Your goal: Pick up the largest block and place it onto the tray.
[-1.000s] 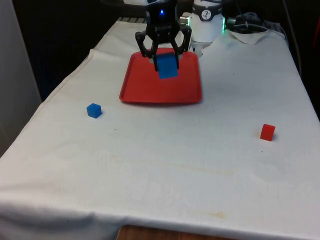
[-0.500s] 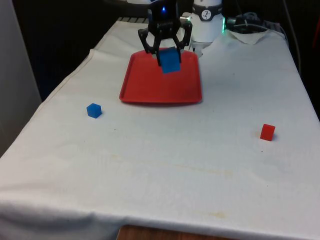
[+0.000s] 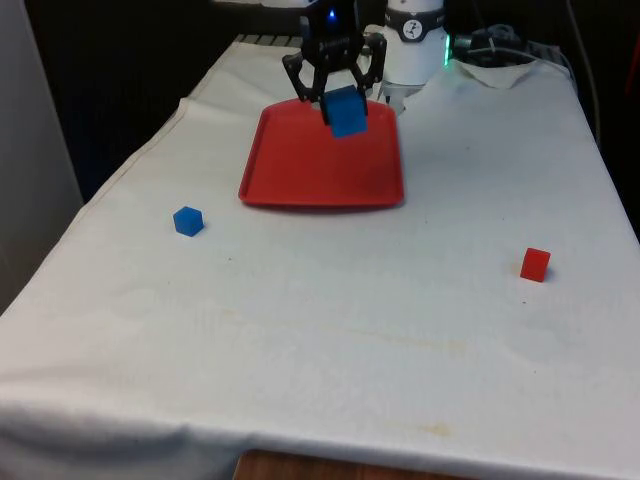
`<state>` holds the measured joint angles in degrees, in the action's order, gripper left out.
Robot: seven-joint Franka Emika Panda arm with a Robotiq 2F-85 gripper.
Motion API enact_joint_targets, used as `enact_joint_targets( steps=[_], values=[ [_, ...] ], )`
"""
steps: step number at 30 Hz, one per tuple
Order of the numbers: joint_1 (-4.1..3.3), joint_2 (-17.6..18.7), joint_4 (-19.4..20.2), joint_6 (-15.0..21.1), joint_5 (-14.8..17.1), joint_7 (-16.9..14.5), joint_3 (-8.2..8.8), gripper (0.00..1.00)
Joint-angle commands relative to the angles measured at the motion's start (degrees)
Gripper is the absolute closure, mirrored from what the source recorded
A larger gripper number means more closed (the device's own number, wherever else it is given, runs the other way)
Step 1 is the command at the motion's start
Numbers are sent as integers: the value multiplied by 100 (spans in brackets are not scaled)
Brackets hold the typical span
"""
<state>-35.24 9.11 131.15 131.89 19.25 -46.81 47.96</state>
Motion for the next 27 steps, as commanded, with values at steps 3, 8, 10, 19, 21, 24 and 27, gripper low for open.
enact_joint_targets(
  steps=[3, 8, 10, 19, 21, 24, 27],
  values=[
    [0, -29, 34, 6, -23, -11, 0, 100],
    [0, -275, 304, 126, -229, -52, 34, 100],
    [11, -344, 384, 172, -264, -63, 40, 100],
    [52, -527, 814, 636, -292, -178, 40, 100],
    [52, -533, 854, 693, -298, -189, 34, 100],
    [52, -550, 940, 831, -315, -223, 34, 100],
    [63, -573, 1054, 957, -464, -201, 40, 100]
  ],
)
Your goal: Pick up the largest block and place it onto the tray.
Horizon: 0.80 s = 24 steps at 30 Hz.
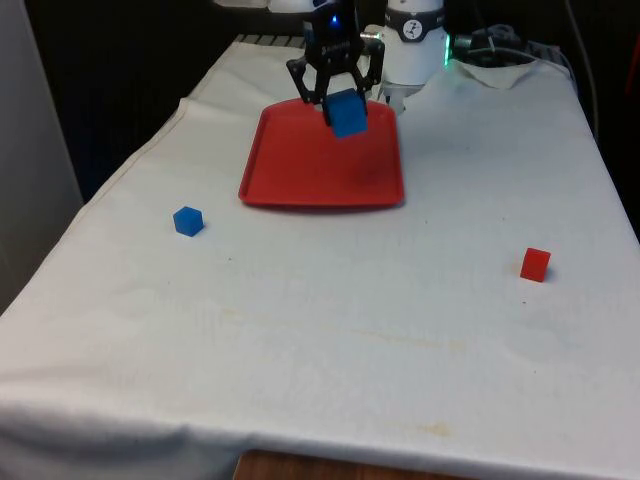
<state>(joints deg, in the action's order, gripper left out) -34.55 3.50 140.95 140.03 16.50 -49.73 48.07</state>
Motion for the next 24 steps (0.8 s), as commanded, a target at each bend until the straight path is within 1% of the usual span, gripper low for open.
enact_joint_targets(
  steps=[1, 2, 3, 8, 9, 10, 13, 17, 18, 19, 20, 24],
  values=[
    [0, -6, 29, 29, -40, 6, 0, 100],
    [-6, -17, 103, 178, -235, 97, 34, 100],
    [-6, -34, 155, 235, -321, 120, 40, 100],
    [0, -69, 298, 367, -544, 206, 52, 100],
    [6, -57, 218, 218, -372, 97, 17, 100],
    [0, -69, 327, 390, -584, 223, 52, 100],
    [-6, -69, 413, 487, -733, 304, 46, 100],
    [-11, -57, 493, 619, -848, 407, 23, 100],
    [6, -63, 430, 464, -699, 286, -6, 100],
    [-11, -52, 516, 665, -871, 424, 11, 100],
    [-11, -40, 573, 779, -905, 464, -11, 100],
    [-17, -17, 688, 1020, -968, 527, -40, 100]
  ],
)
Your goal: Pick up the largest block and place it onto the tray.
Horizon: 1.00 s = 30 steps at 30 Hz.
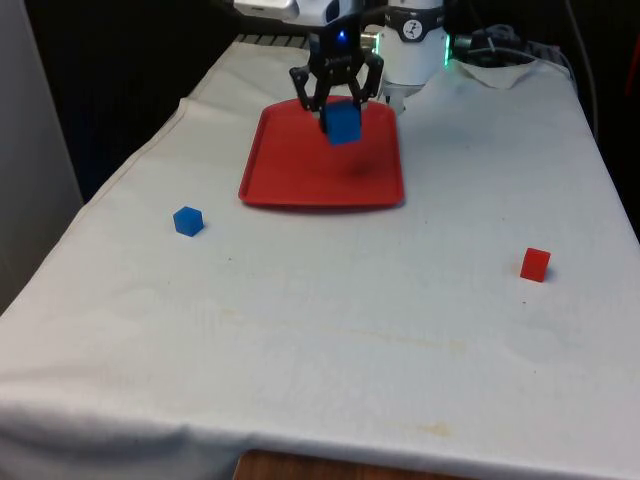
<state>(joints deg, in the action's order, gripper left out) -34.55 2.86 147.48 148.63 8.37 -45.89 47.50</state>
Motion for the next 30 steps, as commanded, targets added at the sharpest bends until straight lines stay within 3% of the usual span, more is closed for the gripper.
enact_joint_targets(
  steps=[1, 12, 13, 14, 19, 21, 29, 30],
  values=[
    [-23, 57, 69, 229, -160, 155, 6, 100],
    [-23, 120, 430, 1003, -344, 344, -97, 100],
    [0, 6, 435, 854, -223, 212, -120, 100],
    [-23, 132, 458, 1060, -344, 355, -115, 100],
    [-11, 235, 561, 1232, -241, 241, -183, 100],
    [0, 281, 561, 1180, -223, 218, -201, 100],
    [80, 682, 556, 1581, -109, 40, -235, 100],
    [23, 739, 521, 1495, -166, 138, -201, 100]
  ],
)
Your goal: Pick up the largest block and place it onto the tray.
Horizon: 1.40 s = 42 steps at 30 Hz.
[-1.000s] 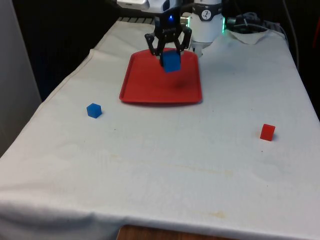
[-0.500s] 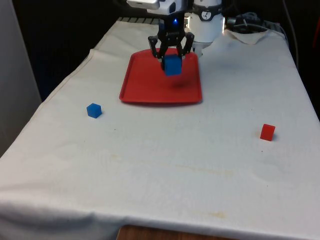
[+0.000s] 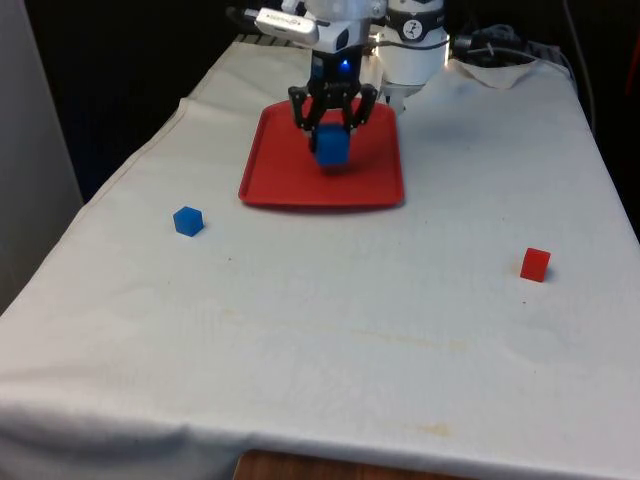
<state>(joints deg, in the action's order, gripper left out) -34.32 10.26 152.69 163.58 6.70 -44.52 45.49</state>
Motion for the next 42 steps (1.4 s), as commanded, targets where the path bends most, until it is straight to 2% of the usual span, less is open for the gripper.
enact_joint_targets(
  steps=[1, 9, 10, 11, 12, 19, 20, 21, 24, 28, 29, 30, 36, 37, 38, 39, 42],
  values=[
    [63, -23, 34, 132, 57, -109, -34, 100],
    [143, 69, 195, 447, 115, -143, -92, 100],
    [143, 74, 206, 476, 115, -138, -92, 100],
    [74, 195, 138, 372, 17, -52, 6, 100],
    [138, 86, 218, 510, 109, -132, -92, 100],
    [115, 149, 218, 533, 69, -86, -69, 100],
    [80, 206, 195, 504, 17, -52, -11, 100],
    [115, 149, 223, 533, 74, -86, -69, 100],
    [138, 149, 235, 504, 109, -80, -132, 100],
    [212, 160, 189, 424, 189, -155, -195, 100],
    [97, 309, 160, 464, 103, -57, -63, 100],
    [212, 195, 160, 401, 201, -183, -166, 100],
    [246, 229, 132, 372, 229, -246, -126, 100],
    [258, 235, 126, 367, 246, -275, -126, 94],
    [178, 355, 109, 401, 189, -183, -57, 86],
    [264, 235, 126, 367, 258, -286, -126, 86],
    [281, 241, 120, 361, 258, -292, -132, 56]
  ],
)
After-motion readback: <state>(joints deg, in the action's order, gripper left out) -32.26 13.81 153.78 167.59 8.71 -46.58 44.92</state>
